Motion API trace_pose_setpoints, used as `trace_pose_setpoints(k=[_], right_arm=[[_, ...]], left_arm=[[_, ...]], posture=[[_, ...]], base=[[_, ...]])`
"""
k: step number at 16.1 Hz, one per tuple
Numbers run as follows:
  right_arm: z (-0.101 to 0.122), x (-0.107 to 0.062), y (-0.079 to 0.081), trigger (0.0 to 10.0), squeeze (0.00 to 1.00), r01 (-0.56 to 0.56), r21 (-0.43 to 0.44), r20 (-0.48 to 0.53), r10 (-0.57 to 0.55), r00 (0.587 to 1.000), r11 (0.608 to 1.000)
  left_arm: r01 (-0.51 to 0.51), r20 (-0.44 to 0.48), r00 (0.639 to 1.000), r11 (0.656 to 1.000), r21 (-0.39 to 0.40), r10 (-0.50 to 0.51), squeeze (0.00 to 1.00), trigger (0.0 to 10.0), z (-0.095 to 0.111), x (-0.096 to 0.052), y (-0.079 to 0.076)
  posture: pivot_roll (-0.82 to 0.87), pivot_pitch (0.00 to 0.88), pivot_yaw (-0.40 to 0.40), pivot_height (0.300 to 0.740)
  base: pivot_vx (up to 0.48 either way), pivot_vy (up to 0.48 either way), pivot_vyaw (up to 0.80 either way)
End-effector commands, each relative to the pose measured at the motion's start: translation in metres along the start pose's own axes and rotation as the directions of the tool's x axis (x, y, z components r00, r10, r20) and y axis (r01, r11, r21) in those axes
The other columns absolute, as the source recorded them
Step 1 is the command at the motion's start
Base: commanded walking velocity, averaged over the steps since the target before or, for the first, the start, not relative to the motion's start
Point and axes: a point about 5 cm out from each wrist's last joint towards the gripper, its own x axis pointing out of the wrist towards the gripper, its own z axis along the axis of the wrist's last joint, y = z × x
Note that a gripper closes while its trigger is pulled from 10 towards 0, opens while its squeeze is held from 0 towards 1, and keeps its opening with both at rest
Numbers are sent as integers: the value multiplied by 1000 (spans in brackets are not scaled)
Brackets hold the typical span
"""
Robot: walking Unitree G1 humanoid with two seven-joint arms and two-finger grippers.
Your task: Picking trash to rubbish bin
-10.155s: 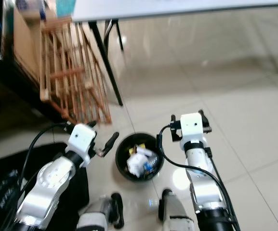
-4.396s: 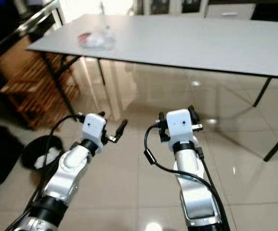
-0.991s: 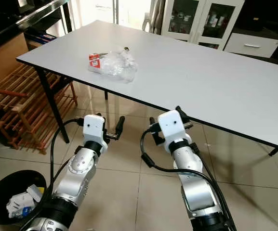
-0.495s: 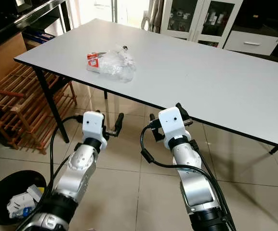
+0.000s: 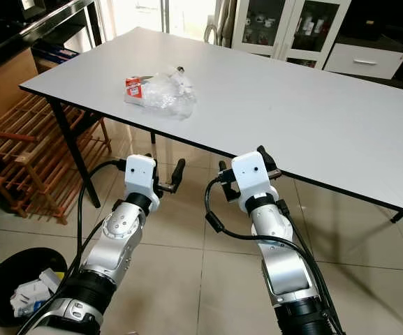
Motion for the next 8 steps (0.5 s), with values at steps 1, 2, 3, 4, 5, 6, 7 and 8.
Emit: trace_pose_setpoints(k=[1,2,3,4,5,6,7,8], right_arm=[[0,2,-4,10000,0,23,4,0,-23,1000,1000],[0,2,-4,10000,0,26,7,0,-26,1000,1000],[0,1,-4,10000,0,30,7,0,-30,1000,1000],[0,1,-4,10000,0,32,9,-1,-32,999,999],[0,1,-4,10000,0,33,9,-1,-33,999,999],[0,0,-4,10000,0,35,9,-1,-35,999,999],[-1,-1,-3,10000,0,36,9,-3,-36,999,999],[-1,-1,-3,10000,0,36,9,-3,-36,999,999]], left_arm=[[28,16,999,1000,-5,-28,0,10000,5,5,-4],[38,20,999,999,-8,-38,0,10000,6,6,-5],[51,20,999,999,-6,-51,0,10000,6,6,-6],[62,15,998,998,-8,-61,0,10000,5,6,-7],[73,14,997,997,-7,-73,0,10000,5,6,-8],[75,16,997,997,-8,-75,0,10000,5,6,-8],[73,11,997,997,-10,-73,0,10000,4,6,-9],[74,8,997,997,-8,-74,0,10000,3,5,-9]], posture=[[-32,0,-45,740],[-32,0,-45,740],[-40,0,-38,740],[-43,0,-34,740],[-45,0,-33,740],[-45,0,-33,740],[-49,0,-30,740],[-50,0,-28,740]], base=[[0,0,0],[0,0,0],[0,0,0],[247,0,0],[368,0,0],[379,0,0],[390,0,0],[401,0,0]])
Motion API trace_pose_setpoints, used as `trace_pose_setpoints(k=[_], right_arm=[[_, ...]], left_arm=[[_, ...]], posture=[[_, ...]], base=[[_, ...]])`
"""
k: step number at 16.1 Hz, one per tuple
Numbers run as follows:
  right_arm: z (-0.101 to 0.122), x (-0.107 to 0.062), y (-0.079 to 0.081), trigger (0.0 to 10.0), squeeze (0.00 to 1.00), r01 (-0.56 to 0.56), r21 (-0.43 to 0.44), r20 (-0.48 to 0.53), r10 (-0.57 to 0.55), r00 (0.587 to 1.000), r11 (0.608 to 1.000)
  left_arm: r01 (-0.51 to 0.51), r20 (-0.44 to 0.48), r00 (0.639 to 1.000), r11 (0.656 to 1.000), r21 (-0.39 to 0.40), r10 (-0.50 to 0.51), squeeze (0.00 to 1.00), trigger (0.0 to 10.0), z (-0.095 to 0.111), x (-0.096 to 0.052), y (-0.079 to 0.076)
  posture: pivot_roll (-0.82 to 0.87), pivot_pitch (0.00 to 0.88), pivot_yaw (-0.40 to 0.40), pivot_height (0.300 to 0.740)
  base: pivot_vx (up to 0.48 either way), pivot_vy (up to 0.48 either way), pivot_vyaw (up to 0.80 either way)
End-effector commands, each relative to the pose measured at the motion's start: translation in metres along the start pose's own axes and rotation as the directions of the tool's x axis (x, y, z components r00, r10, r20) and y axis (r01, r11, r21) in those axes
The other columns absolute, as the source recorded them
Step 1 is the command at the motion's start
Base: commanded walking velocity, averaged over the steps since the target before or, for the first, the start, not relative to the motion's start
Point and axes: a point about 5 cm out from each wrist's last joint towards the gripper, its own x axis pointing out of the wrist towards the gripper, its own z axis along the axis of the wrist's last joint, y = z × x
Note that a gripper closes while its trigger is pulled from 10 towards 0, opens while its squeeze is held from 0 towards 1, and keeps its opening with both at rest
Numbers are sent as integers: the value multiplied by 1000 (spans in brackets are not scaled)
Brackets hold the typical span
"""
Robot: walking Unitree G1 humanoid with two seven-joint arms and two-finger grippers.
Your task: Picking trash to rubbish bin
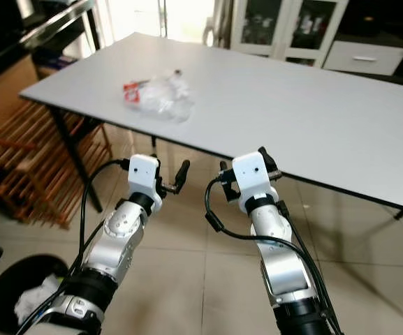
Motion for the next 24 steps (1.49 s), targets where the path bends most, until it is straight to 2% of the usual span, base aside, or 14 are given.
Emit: trace_pose_setpoints(k=[1,10,15,19,24], right_arm=[[-1,-2,-5,10000,0,27,5,-3,-27,1000,1000],[-1,-2,0,10000,0,31,15,-2,-31,1000,999],[0,-2,-3,10000,0,53,24,3,-53,999,998],[0,-1,-6,10000,0,80,41,-4,-80,997,996],[0,0,-5,10000,0,86,44,-2,-86,996,995]], left_arm=[[21,4,1000,1000,3,-21,0,10000,2,2,-5],[36,10,999,999,20,-36,0,10000,3,1,-3],[33,8,999,998,58,-34,0,10000,4,1,-1],[-27,25,999,999,35,26,0,10000,10,3,9],[-16,20,1000,999,40,15,0,10000,11,4,2]], posture=[[-52,4,-27,740],[-44,6,-11,740],[-39,11,-6,740],[-38,15,1,740],[-36,12,8,740]], base=[[386,0,0],[401,0,0],[391,0,0],[0,0,0],[0,0,0]])
